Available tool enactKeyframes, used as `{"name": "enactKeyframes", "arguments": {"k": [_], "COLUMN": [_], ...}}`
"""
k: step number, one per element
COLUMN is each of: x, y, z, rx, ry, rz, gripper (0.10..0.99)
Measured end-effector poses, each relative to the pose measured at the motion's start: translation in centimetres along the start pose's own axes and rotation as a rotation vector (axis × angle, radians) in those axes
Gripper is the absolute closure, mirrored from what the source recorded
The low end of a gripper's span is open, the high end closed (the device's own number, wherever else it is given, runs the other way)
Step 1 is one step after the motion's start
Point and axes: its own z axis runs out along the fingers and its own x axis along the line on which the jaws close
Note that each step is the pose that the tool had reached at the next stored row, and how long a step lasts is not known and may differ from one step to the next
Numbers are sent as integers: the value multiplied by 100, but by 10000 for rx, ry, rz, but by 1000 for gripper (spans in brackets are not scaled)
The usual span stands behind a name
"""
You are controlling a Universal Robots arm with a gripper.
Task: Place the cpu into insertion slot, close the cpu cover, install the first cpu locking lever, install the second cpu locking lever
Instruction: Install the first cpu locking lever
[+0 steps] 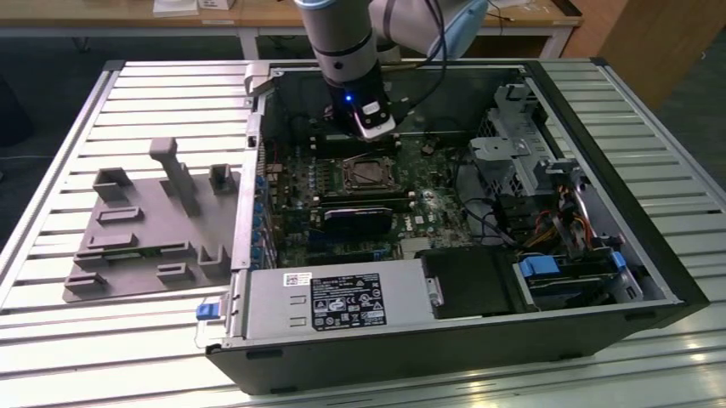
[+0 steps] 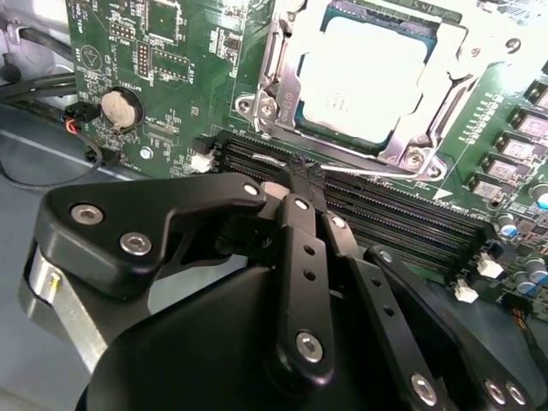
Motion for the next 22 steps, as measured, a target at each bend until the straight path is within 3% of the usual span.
{"name": "enactKeyframes", "arguments": {"k": [22], "x": [23], "y": [-6], "z": [91], "rx": [206], "ry": [-64], "rz": [-14], "gripper": [984]}}
